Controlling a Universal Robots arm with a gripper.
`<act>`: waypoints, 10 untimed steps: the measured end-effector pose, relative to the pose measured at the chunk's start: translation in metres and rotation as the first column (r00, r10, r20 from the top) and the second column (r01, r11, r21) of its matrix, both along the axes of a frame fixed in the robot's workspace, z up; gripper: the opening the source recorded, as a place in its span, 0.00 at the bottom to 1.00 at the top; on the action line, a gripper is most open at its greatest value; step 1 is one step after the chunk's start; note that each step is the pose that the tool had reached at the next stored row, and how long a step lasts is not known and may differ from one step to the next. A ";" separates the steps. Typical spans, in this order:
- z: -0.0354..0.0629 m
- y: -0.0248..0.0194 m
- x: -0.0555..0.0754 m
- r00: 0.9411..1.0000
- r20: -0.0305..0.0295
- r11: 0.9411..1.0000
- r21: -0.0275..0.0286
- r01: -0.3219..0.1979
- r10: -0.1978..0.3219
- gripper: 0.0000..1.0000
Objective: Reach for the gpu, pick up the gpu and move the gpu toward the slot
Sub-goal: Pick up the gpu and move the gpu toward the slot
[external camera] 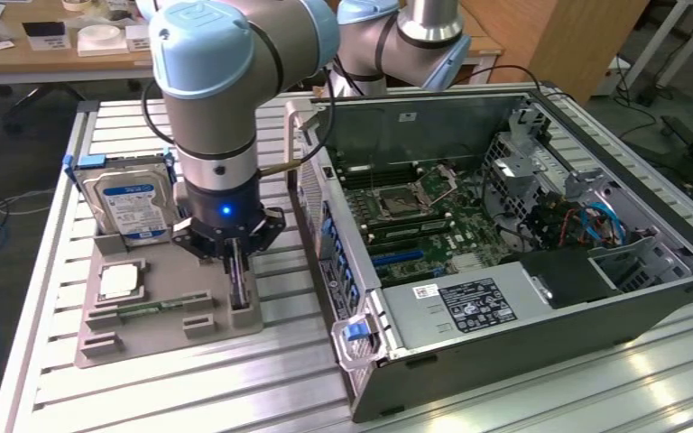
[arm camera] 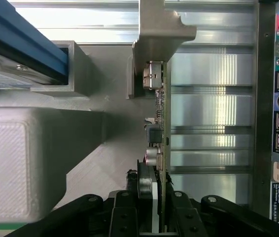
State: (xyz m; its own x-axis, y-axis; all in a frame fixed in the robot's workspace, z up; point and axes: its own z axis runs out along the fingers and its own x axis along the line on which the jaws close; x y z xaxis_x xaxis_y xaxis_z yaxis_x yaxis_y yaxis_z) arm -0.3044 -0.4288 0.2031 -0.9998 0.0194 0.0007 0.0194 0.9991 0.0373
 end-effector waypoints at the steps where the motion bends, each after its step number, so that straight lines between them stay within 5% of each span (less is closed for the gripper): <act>1: 0.0000 0.0000 0.000 1.000 0.000 1.000 0.000 0.000 0.000 0.28; 10: 0.0000 0.0000 0.001 1.000 0.000 1.000 0.000 0.000 0.000 0.28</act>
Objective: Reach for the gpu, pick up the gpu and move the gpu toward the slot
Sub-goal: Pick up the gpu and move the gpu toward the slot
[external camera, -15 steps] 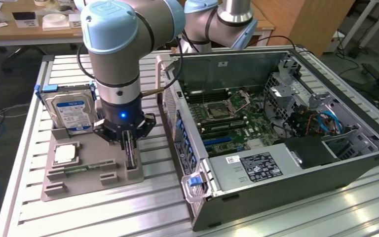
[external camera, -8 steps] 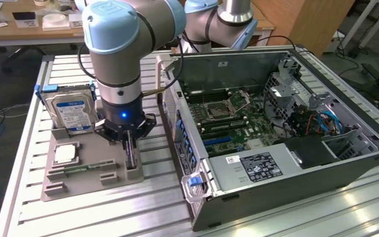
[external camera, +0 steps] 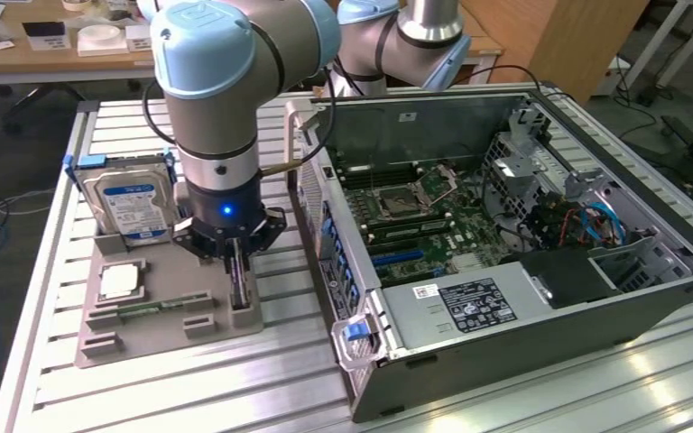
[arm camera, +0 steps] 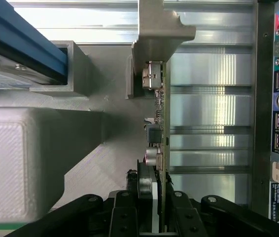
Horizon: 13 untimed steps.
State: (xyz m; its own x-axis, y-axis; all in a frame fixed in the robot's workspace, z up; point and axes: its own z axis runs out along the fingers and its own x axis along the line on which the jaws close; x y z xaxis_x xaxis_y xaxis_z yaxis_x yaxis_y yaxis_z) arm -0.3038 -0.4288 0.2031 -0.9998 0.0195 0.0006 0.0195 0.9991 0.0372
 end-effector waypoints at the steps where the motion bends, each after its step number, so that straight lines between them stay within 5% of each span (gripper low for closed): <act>1: 0.0002 0.0000 0.000 1.000 0.000 1.000 0.000 0.000 0.000 0.28; 13: 0.0470 0.0000 0.000 1.000 0.000 1.000 0.001 0.000 0.000 0.28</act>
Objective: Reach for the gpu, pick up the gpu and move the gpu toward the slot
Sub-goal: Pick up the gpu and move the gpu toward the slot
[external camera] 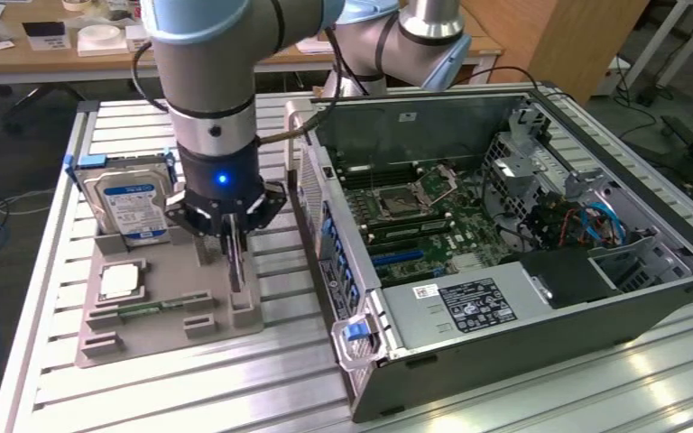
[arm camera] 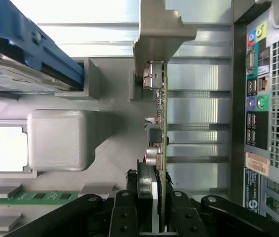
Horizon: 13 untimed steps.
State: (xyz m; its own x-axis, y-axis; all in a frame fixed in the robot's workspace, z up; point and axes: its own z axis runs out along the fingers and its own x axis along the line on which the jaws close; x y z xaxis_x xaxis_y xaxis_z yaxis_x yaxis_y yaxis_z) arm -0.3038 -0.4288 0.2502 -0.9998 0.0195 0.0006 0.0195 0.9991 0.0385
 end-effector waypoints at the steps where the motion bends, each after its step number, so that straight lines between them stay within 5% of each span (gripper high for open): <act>1: 0.0049 0.0000 0.000 1.000 0.000 1.000 0.000 0.000 0.000 0.28; 13: 0.0594 0.0000 0.000 1.000 0.000 1.000 0.000 0.000 0.000 0.28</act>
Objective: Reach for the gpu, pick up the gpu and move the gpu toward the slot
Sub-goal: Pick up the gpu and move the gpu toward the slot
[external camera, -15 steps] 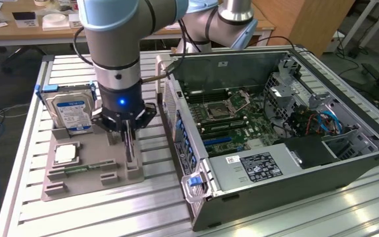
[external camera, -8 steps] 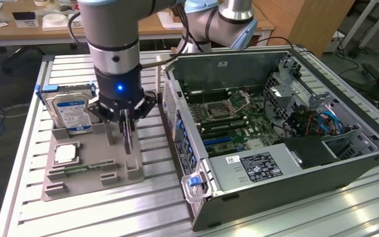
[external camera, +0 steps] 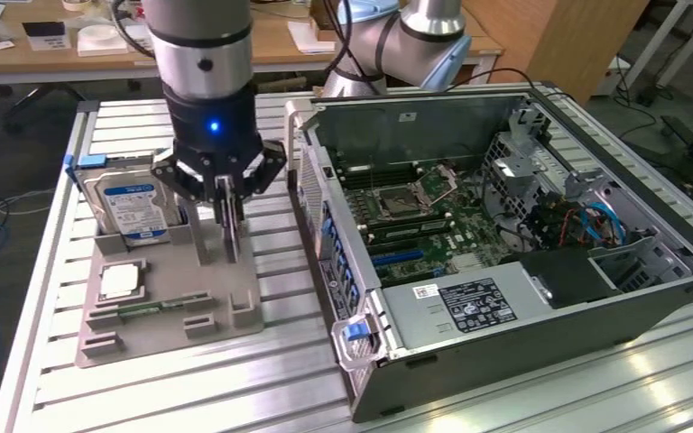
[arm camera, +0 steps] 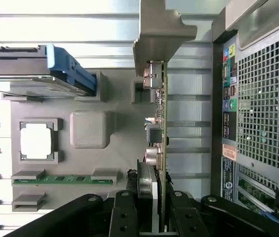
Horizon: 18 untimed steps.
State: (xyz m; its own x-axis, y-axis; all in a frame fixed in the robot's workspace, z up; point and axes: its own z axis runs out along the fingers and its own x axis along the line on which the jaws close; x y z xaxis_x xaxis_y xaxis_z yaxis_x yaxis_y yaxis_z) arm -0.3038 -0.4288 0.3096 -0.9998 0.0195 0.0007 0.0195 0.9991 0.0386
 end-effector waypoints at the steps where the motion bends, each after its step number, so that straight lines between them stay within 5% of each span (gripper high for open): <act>1: 0.0045 0.0000 0.000 1.000 0.000 1.000 0.000 0.000 0.000 0.28; 18: 0.0817 0.0000 0.000 1.000 0.000 1.000 0.000 0.000 0.000 0.28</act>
